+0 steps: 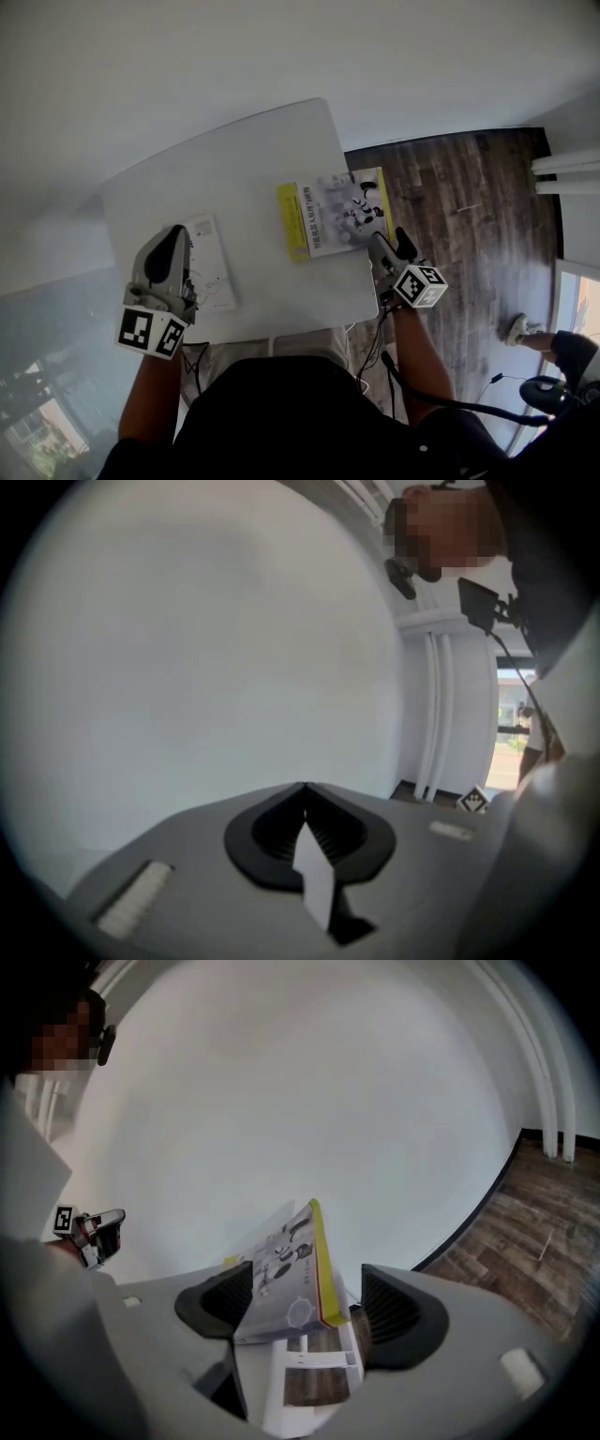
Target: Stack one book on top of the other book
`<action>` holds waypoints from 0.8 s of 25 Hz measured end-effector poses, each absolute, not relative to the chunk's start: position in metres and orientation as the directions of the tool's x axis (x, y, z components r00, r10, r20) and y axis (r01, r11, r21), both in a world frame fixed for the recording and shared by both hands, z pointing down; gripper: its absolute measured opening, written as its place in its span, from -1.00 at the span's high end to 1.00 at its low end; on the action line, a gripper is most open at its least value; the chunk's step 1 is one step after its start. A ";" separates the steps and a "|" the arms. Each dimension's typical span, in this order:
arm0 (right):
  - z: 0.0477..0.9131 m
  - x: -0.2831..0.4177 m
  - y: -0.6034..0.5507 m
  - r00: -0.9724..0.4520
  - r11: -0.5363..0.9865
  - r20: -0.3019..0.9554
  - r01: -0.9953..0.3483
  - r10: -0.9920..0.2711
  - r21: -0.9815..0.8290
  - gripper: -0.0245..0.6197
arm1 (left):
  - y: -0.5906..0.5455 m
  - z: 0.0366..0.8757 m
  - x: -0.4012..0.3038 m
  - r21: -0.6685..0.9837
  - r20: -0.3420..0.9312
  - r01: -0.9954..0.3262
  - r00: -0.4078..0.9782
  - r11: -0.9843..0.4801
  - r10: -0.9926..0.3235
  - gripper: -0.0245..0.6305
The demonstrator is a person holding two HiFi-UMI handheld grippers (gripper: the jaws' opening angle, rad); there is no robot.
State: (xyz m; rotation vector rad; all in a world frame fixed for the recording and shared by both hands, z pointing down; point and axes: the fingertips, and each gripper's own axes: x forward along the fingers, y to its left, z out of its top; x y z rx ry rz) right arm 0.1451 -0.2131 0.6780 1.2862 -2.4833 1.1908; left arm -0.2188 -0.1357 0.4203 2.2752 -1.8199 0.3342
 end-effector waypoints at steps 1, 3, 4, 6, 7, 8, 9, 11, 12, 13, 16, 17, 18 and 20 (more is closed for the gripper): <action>0.680 0.144 -0.215 -0.644 0.335 0.415 -0.724 -0.643 -0.603 -0.20 | -0.136 0.421 -0.219 0.020 0.308 -0.976 0.211 -0.216 -0.928 0.91; 0.686 0.142 -0.219 -0.650 0.328 0.415 -0.715 -0.636 -0.617 -0.21 | -0.137 0.422 -0.219 0.017 0.315 -0.977 0.208 -0.214 -0.926 0.91; 0.688 0.141 -0.220 -0.651 0.322 0.416 -0.712 -0.635 -0.624 -0.22 | -0.138 0.423 -0.219 0.015 0.318 -0.977 0.207 -0.213 -0.925 0.91; 0.694 0.140 -0.223 -0.655 0.308 0.416 -0.704 -0.631 -0.640 -0.23 | -0.138 0.425 -0.218 0.012 0.325 -0.977 0.206 -0.214 -0.923 0.91; 0.696 0.140 -0.225 -0.659 0.303 0.417 -0.698 -0.626 -0.649 -0.23 | -0.138 0.426 -0.217 0.012 0.328 -0.977 0.207 -0.215 -0.922 0.91; 0.698 0.139 -0.226 -0.665 0.301 0.416 -0.691 -0.620 -0.657 -0.23 | -0.138 0.427 -0.217 0.013 0.332 -0.976 0.208 -0.216 -0.920 0.91; 0.699 0.138 -0.226 -0.672 0.300 0.416 -0.684 -0.612 -0.664 -0.23 | -0.138 0.427 -0.216 0.012 0.336 -0.976 0.209 -0.218 -0.918 0.91; 0.702 0.136 -0.228 -0.688 0.307 0.415 -0.672 -0.595 -0.674 -0.23 | -0.137 0.428 -0.215 0.009 0.345 -0.976 0.209 -0.219 -0.915 0.91; 0.703 0.135 -0.229 -0.695 0.310 0.415 -0.666 -0.586 -0.678 -0.22 | -0.136 0.428 -0.215 0.008 0.349 -0.976 0.207 -0.218 -0.914 0.91; 0.705 0.134 -0.230 -0.702 0.313 0.414 -0.661 -0.579 -0.682 -0.23 | -0.135 0.429 -0.215 0.007 0.355 -0.976 0.205 -0.217 -0.912 0.91; 0.709 0.129 -0.234 -0.720 0.312 0.408 -0.641 -0.561 -0.702 -0.23 | -0.130 0.433 -0.215 -0.010 0.373 -0.975 0.203 -0.223 -0.905 0.91; 0.710 0.128 -0.235 -0.724 0.309 0.408 -0.636 -0.557 -0.707 -0.23 | -0.129 0.433 -0.214 -0.017 0.376 -0.974 0.204 -0.227 -0.904 0.91; 0.712 0.128 -0.235 -0.727 0.304 0.408 -0.632 -0.553 -0.713 -0.22 | -0.128 0.434 -0.214 -0.018 0.378 -0.973 0.205 -0.229 -0.903 0.91; 0.713 0.127 -0.236 -0.733 0.295 0.404 -0.621 -0.548 -0.726 -0.22 | -0.126 0.435 -0.213 -0.014 0.381 -0.973 0.208 -0.230 -0.901 0.91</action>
